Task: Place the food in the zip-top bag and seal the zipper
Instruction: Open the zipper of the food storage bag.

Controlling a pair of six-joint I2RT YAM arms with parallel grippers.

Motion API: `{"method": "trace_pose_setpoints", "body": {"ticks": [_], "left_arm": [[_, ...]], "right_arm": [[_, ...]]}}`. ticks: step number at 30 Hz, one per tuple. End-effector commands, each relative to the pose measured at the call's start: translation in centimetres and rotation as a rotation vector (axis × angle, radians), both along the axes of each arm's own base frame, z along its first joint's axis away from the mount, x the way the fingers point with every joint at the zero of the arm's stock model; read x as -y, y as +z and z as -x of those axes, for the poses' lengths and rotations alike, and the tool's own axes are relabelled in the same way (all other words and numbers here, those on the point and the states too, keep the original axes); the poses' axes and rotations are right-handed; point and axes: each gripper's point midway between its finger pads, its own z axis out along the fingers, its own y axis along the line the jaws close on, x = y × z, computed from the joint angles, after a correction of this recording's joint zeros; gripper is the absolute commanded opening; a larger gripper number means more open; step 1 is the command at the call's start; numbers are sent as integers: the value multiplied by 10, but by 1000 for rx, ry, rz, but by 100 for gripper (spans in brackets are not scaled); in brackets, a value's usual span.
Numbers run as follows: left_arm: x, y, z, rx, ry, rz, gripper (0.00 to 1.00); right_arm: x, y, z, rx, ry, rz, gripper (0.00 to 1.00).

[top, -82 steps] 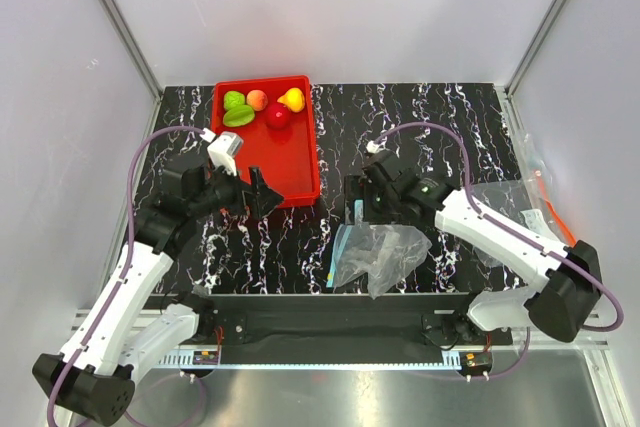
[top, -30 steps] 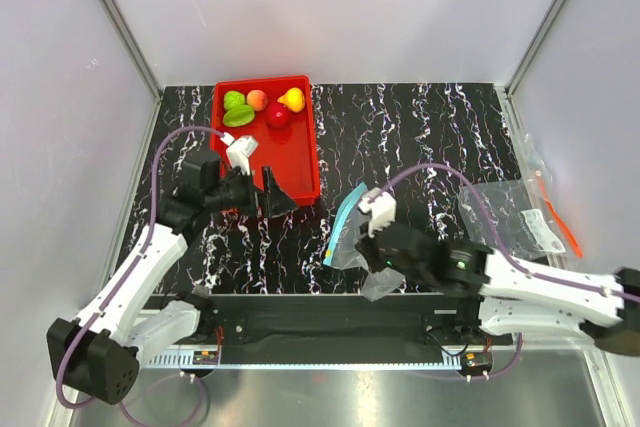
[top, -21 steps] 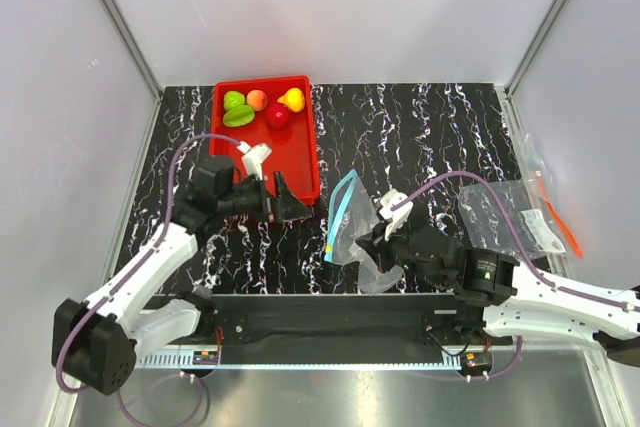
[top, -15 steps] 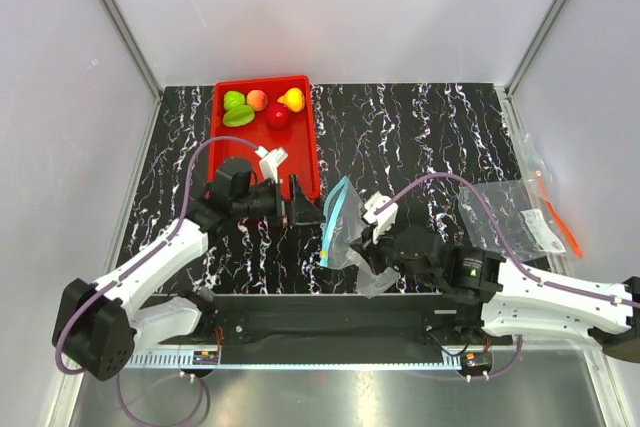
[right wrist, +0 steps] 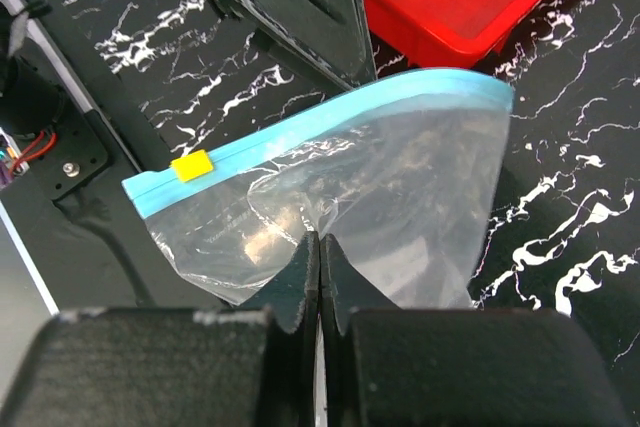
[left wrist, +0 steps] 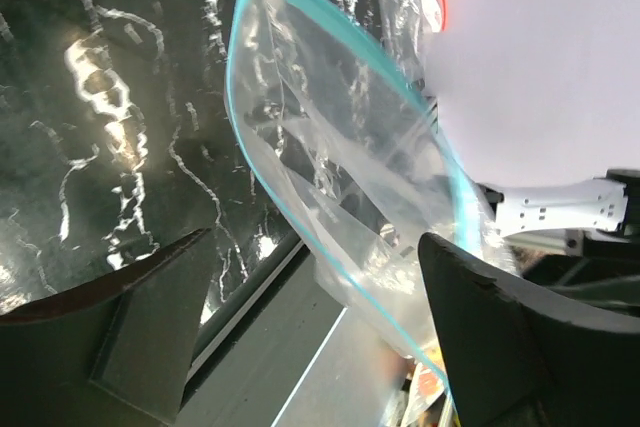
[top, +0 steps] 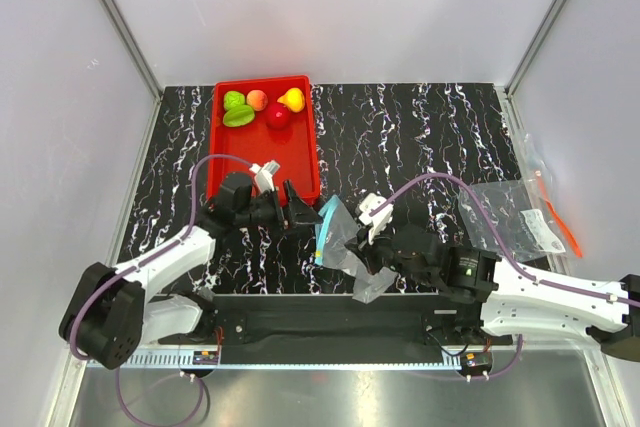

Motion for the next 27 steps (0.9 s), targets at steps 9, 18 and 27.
{"method": "trace_pose_setpoints", "body": {"ticks": [9, 18, 27], "left_arm": [[9, 19, -22, 91, 42, 59, 79], [24, 28, -17, 168, 7, 52, 0], [3, 47, -15, 389, 143, -98, 0]], "right_arm": [[-7, 20, 4, 27, 39, -71, 0], [-15, 10, 2, -1, 43, 1, 6], [3, 24, -24, -152, -290, 97, 87]]}}
